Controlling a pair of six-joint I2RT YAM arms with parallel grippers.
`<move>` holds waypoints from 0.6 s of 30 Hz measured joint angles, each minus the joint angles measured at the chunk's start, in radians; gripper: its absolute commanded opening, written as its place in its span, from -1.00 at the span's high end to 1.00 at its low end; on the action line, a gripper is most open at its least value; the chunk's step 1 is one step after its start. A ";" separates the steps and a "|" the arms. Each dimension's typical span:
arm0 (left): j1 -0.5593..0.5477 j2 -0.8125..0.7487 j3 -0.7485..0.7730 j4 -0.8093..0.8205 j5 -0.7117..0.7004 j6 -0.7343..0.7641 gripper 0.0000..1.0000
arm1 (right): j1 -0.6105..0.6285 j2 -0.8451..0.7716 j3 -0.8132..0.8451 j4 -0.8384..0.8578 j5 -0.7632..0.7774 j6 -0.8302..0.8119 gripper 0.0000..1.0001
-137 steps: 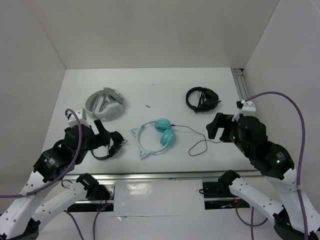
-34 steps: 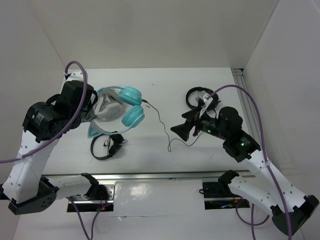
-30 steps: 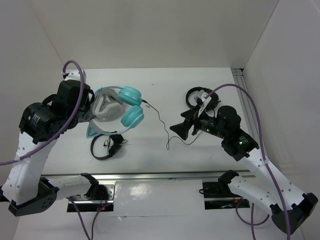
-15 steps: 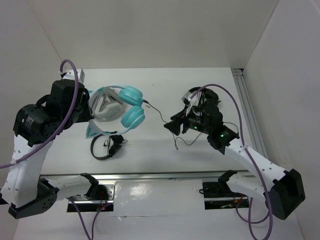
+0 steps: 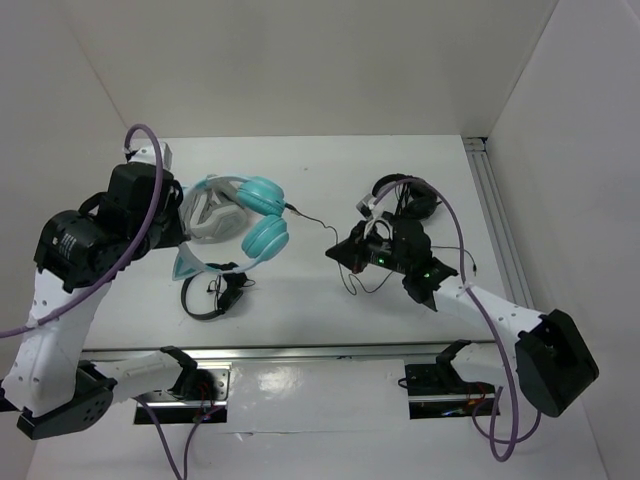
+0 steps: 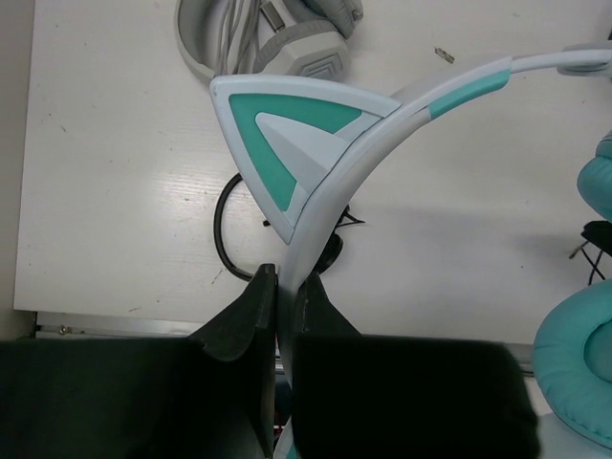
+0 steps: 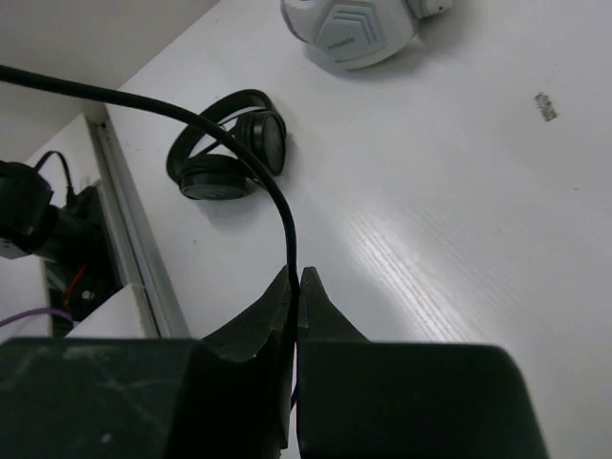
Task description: Wrap the headphones
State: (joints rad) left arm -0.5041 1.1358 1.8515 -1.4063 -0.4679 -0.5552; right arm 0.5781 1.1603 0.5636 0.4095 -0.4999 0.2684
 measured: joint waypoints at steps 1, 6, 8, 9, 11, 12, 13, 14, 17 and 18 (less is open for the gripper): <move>0.002 -0.002 -0.012 0.005 -0.007 -0.001 1.00 | 0.003 -0.009 0.000 -0.009 0.021 -0.003 1.00; 0.005 -0.054 -0.185 0.097 -0.090 0.007 1.00 | 0.055 -0.157 0.041 -0.220 0.256 -0.062 1.00; 0.006 -0.085 -0.288 0.144 -0.100 0.024 1.00 | 0.088 -0.223 0.103 -0.327 0.379 -0.088 1.00; 0.007 -0.100 -0.336 0.172 -0.095 0.039 1.00 | 0.106 -0.250 0.150 -0.383 0.449 -0.102 1.00; -0.008 -0.127 -0.428 0.239 -0.075 0.083 1.00 | 0.125 -0.287 0.237 -0.457 0.546 -0.123 1.00; -0.029 -0.142 -0.474 0.279 -0.062 0.100 1.00 | 0.136 -0.298 0.282 -0.492 0.581 -0.133 1.00; -0.053 -0.155 -0.515 0.317 -0.050 0.117 1.00 | 0.145 -0.307 0.329 -0.522 0.615 -0.143 1.00; -0.080 -0.172 -0.556 0.360 -0.027 0.140 1.00 | 0.156 -0.310 0.375 -0.556 0.638 -0.157 1.00; -0.157 -0.183 -0.626 0.438 0.028 0.194 1.00 | 0.188 -0.301 0.478 -0.636 0.639 -0.192 1.00; -0.189 -0.173 -0.636 0.459 0.035 0.214 1.00 | 0.198 -0.291 0.506 -0.666 0.618 -0.208 1.00</move>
State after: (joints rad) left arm -0.6930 0.9630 1.2152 -0.9474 -0.4328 -0.3412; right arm 0.7761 0.8692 1.0695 -0.2562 0.1184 0.0601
